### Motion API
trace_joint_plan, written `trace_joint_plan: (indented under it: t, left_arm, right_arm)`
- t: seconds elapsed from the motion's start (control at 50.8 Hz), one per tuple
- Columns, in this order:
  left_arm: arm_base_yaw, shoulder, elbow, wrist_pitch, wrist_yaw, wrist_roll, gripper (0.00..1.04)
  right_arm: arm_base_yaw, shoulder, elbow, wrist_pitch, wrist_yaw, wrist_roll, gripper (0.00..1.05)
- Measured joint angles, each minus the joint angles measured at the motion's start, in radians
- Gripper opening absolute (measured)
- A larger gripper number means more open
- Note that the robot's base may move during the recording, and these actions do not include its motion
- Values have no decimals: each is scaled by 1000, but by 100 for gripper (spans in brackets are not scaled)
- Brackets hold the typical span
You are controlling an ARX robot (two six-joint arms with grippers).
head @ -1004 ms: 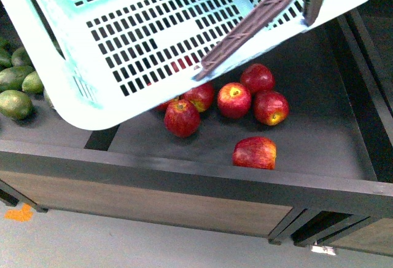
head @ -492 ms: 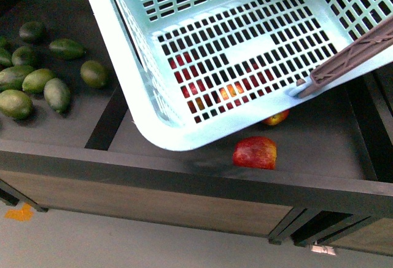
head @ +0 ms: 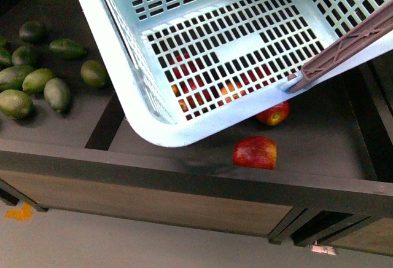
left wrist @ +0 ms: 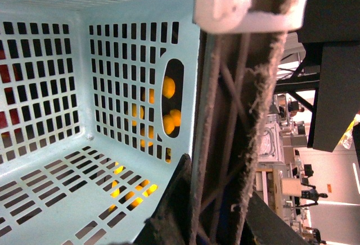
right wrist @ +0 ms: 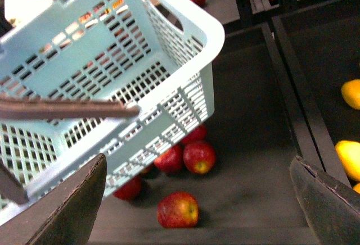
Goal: Pick lemon and mango into basket
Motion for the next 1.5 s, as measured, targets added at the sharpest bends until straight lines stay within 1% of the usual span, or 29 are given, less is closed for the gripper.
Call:
trace_joint_plan:
  t: [0.039, 0.059, 0.098, 0.138, 0.197, 0.256, 0.315, 0.374, 0.532, 0.728, 0.827, 1.044, 1.181, 1.496]
  left_arm:
    - [0, 0, 0, 0, 1, -1, 7]
    - [0, 0, 0, 0, 1, -1, 7]
    - [0, 0, 0, 0, 0, 0, 7]
    - [0, 0, 0, 0, 0, 0, 7]
    - [1, 0, 0, 0, -4, 0, 7]
    - [1, 0, 0, 0, -9, 2, 7]
    - [1, 0, 0, 0, -8, 2, 7]
    - [1, 0, 0, 0, -7, 2, 7]
    - [1, 0, 0, 0, -4, 1, 7]
    - [1, 0, 0, 0, -3, 1, 7]
    - [1, 0, 0, 0, -4, 2, 7]
    - [1, 0, 0, 0, -3, 1, 7]
    - [0, 0, 0, 0, -3, 1, 7]
    - [0, 0, 0, 0, -3, 1, 7]
  right_arm:
    - [-71, 89, 21, 96, -56, 36, 96]
    - [-100, 130, 31, 138, -68, 44, 96]
    - [-174, 271, 67, 272, -76, 56, 96]
    - [-220, 406, 99, 391, -68, 56, 96]
    - [-246, 642, 156, 560, -47, 39, 96]
    - [-249, 862, 212, 683, -21, -12, 96]
    - [-249, 1018, 261, 747, 8, -54, 96]
    - [-250, 1171, 322, 775, 38, -85, 96]
    - [-248, 1509, 493, 779, 117, -150, 96]
    - [-245, 1814, 769, 690, 185, -156, 96]
    - [-244, 1941, 929, 645, 230, -193, 96]
    - [-249, 2063, 1061, 582, 255, -224, 96]
    - [-267, 2129, 1135, 544, 269, -222, 96]
    - [-305, 2238, 1294, 470, 261, -202, 96]
